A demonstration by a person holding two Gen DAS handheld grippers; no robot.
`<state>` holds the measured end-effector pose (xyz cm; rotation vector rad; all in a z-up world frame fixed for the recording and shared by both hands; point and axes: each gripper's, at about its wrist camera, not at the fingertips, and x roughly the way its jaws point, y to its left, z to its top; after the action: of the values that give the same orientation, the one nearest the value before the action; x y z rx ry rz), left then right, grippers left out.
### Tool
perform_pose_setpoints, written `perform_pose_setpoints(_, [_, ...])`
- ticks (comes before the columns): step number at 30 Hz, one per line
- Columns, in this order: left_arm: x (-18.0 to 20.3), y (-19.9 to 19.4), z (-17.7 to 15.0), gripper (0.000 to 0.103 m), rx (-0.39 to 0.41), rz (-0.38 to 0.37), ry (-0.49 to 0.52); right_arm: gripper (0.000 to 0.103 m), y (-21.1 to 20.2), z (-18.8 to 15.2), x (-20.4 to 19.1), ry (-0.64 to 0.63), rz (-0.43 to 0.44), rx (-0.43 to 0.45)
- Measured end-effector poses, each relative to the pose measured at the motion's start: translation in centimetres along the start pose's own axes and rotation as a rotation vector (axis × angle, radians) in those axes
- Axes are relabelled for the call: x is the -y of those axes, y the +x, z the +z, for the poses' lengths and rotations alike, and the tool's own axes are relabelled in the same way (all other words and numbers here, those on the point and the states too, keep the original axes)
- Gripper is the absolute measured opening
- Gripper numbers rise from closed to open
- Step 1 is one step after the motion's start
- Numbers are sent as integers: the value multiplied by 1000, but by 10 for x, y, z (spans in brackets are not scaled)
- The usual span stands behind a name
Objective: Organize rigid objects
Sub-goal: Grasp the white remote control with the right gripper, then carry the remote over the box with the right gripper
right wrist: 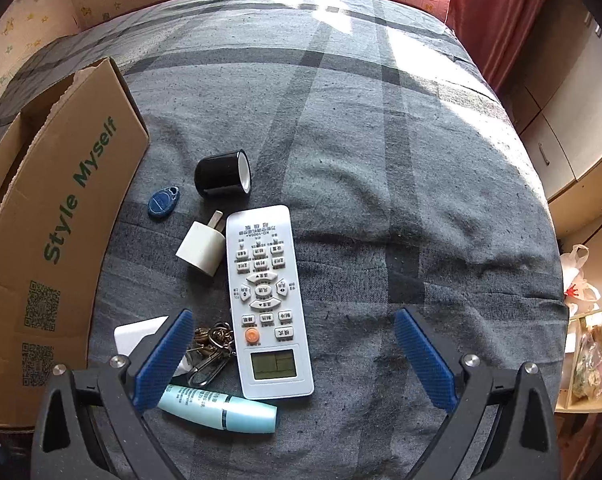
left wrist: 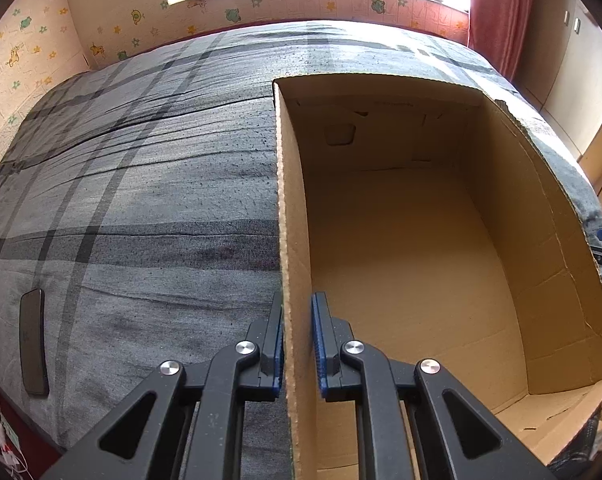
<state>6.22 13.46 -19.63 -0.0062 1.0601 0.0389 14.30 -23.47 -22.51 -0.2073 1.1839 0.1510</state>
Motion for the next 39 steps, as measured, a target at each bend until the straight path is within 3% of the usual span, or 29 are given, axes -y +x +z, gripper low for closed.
perform_pose_setpoints(5, [1, -1, 0, 13, 0, 0, -8, 101, 22, 15, 2, -42, 28, -32])
perform_pose_setpoints(17, [-1, 0, 1, 13, -1, 5, -13, 82, 59, 30, -3, -93, 61, -116])
perform_pose_setpoints(21, [-1, 0, 1, 13, -2, 6, -18, 49, 64, 35, -6, -71, 107, -137])
perform_pose_setpoints(29, [0, 0, 0, 13, -2, 10, -14, 49, 47, 30, -11, -35, 80, -114])
perform_pose_setpoints(39, [-5, -1, -1, 13, 1, -10, -29, 49, -7, 35, -8, 7, 59, -27])
